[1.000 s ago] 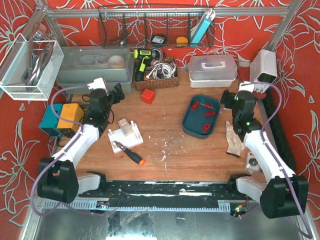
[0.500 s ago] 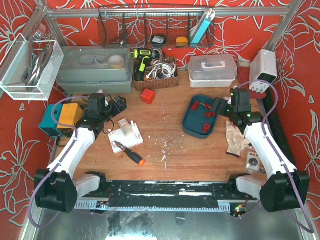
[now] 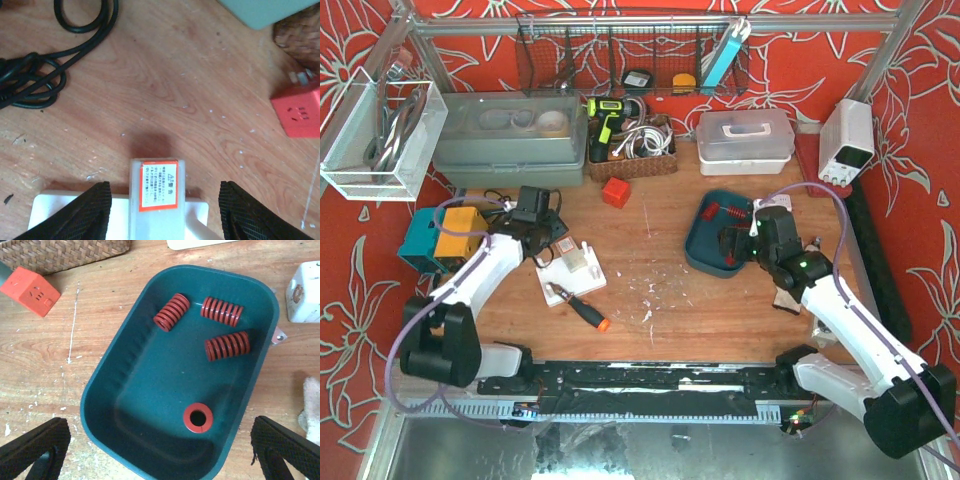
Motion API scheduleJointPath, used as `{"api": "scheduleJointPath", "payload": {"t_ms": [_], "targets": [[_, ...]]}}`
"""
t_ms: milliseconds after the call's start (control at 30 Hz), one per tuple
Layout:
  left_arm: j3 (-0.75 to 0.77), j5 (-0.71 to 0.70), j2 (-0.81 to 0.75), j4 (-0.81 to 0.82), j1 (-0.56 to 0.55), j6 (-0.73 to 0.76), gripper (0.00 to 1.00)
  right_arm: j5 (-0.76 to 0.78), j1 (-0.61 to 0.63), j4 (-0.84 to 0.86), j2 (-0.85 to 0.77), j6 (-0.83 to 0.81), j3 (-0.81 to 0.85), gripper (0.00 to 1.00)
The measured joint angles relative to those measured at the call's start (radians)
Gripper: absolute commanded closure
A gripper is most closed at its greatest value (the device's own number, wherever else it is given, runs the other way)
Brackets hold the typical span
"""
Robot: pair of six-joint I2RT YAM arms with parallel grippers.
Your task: Install the large spring
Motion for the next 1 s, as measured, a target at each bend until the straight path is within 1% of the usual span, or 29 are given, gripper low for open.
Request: {"api": "scheduleJointPath", "payload": {"t_ms": [267,400,467,533,767,1000], "targets": [[0.090,-0.080,0.174,-0.053,-0.027,-0.010,0.35,0.048,0.019,0.055,-0.037,0.001,-0.058,0.01],[0.139,-0.105,0.250,-0.085,-0.036,-0.001,0.24,0.062,0.026,0.076,-0.036,0.002,-0.061,0.01],[0.151,-0.110,0.276,-0.098,-0.040,0.007,0.20,0.063,0.028,0.082,-0.032,0.002,-0.061,0.01],[0.158,-0.109,0.296,-0.108,-0.048,0.019,0.19,0.068,0.031,0.085,-0.029,0.002,-0.061,0.01],[0.187,-0.106,0.349,-0.134,-0.081,0.048,0.24,0.087,0.038,0.088,-0.032,0.001,-0.062,0.01],[0.199,-0.105,0.420,-0.138,-0.086,0.048,0.24,0.097,0.039,0.090,-0.054,0.001,-0.064,0.01]]}}
